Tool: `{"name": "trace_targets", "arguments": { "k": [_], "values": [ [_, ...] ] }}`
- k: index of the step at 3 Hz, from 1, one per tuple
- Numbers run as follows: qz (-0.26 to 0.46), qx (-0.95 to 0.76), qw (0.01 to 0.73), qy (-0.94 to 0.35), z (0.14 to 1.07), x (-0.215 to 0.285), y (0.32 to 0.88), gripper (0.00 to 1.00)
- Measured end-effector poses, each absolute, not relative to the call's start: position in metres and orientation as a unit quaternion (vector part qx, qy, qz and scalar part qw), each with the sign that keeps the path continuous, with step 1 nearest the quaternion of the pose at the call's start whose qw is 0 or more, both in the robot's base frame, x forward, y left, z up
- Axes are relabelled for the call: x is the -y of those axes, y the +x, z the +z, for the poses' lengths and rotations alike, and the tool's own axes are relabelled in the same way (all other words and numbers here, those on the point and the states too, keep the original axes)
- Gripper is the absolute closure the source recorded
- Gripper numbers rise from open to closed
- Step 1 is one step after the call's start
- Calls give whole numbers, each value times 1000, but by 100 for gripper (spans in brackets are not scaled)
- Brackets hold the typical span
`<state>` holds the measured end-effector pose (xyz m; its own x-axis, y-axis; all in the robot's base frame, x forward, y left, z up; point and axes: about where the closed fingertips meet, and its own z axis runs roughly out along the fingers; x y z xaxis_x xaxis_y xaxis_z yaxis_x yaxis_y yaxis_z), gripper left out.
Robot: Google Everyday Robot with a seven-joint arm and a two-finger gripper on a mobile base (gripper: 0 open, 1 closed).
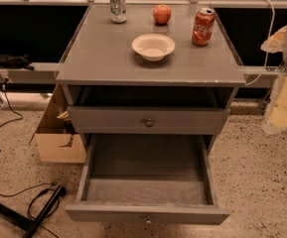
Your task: Place coke can into middle drawer
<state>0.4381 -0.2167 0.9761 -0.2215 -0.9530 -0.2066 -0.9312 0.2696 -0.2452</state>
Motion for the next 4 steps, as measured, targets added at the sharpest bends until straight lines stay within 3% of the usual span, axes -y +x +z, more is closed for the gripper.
{"name": "trace_targets", "arguments": {
  "k": [1,2,4],
  "values": [
    [-34,-781,159,-603,976,217,438,0],
    [-31,-773,202,-601,980,227,459,0],
    [57,-758,340,-554,975,277,555,0]
  ]
}}
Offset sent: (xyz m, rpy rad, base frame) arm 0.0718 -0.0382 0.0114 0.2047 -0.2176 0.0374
